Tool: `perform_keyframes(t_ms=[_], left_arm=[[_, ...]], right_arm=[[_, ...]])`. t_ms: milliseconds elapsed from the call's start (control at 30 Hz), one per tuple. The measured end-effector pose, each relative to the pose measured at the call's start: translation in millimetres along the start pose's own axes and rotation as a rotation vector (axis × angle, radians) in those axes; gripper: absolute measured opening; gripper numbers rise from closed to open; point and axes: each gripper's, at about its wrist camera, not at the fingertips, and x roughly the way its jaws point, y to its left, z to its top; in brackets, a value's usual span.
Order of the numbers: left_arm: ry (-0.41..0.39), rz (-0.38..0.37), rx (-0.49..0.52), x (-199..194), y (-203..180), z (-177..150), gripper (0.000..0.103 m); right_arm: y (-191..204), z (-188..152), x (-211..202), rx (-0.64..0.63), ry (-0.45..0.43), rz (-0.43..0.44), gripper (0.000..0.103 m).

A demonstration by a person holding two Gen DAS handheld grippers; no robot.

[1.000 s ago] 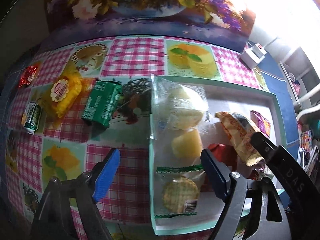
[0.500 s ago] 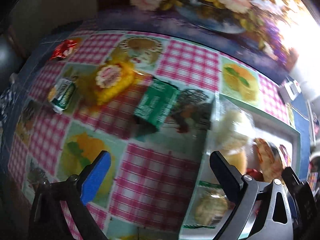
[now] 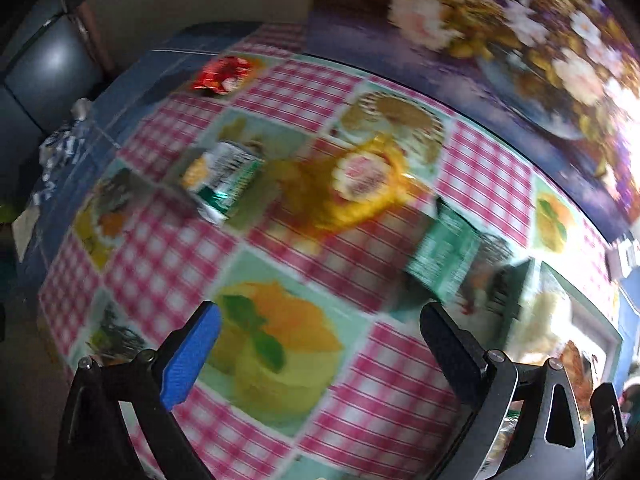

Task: Organize snacks
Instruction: 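Withdraw both tools from the tray back over the snack pile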

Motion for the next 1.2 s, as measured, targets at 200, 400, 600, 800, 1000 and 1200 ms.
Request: perform_keyframes(t_ms=[200,400,600,800,1000,1200], left_arm=[[-0.006,-0.001,-0.084,-0.7,34.3,12.2,0.1],[-0.015,0.048,-0.166,4.4,75.4,23.5,0.1],[0.0,0.05,-0.248,12.0,111.6,30.6,0.1],[0.02,0.003,-0.294,18.2,130.2,36.5,0.1],[0.001,-0.011,-0.281,20.7,133.2,48.8,0.1],[-0.013,-0.008,-0.262,29.1,128.3,62.3,0.1]], right_arm=[[42.2,-12.6,10.0,-0.131,0.04,0.049,0.103],[61.2,-20.9,20.5,-0.194,0.067,0.069,0.103],[70.5,-25.0,34.7,-0.198,0.096,0.081,0.103],[93.1,-25.0,39.1,-0.235,0.078,0.114,0.103],[113.7,-23.3,43.6,-0.269,0.062,0.15,0.103],[125.5,-20.6,53.9,-0.29,0.066,0.162,0.103]])
